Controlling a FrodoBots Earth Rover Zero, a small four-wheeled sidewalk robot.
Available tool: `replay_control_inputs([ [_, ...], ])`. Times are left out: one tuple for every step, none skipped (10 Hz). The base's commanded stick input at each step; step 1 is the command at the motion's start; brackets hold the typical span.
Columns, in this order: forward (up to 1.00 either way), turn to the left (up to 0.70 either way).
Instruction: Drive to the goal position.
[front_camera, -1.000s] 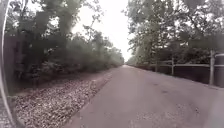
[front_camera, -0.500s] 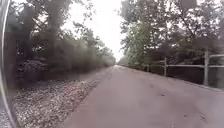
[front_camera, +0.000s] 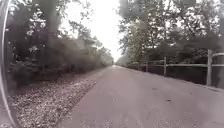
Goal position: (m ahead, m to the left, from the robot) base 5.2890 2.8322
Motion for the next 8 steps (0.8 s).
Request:
replay_control_inputs([
  [0.70,0.00],
  [0.70,0.00],
  [0.70,0.00],
  [0.70,0.00],
  [0.70,0.00],
  [0.70,0.00],
  [0.70,0.00],
  [0.70,0.00],
])
